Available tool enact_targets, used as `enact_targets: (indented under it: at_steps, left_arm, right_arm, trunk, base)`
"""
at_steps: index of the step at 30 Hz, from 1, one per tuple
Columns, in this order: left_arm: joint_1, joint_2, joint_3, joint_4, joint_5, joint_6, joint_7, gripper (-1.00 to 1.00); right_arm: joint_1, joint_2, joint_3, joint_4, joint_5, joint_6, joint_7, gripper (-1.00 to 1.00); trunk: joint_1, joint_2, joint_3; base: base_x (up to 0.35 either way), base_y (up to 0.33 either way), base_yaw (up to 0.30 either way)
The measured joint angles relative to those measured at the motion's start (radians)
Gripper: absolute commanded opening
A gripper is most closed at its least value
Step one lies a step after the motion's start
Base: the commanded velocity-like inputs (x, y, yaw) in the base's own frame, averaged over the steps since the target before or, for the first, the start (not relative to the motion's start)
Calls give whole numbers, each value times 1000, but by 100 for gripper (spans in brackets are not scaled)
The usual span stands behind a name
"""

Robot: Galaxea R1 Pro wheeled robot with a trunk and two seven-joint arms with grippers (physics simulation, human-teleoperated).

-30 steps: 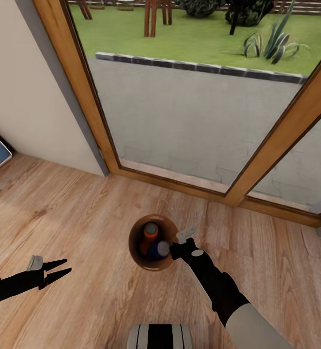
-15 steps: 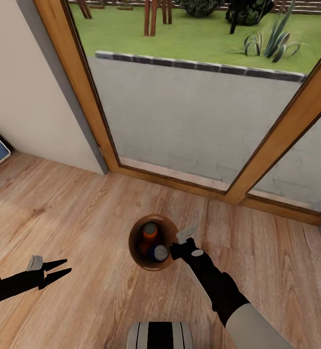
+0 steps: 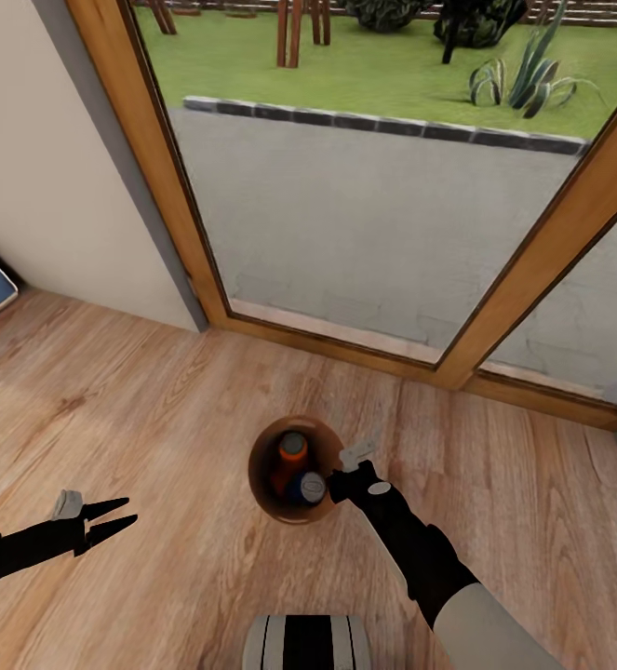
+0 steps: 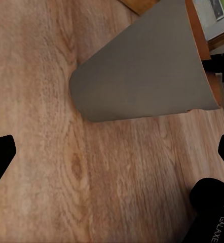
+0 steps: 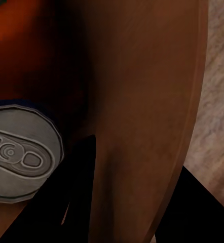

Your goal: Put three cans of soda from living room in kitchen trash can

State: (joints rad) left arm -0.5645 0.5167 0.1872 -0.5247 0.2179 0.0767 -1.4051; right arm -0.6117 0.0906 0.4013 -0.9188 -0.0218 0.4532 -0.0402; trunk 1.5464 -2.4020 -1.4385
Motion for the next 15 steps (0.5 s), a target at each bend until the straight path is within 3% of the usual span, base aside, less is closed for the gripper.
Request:
enact_targets:
  at_steps: [15]
  left_arm:
    - [1,0,0,0,0,0,0,100]
  right_arm:
    - [-1,0,1,2,-2,0,0,-100]
  trunk:
    - [18,-42,-19]
  base:
    - [0,0,0]
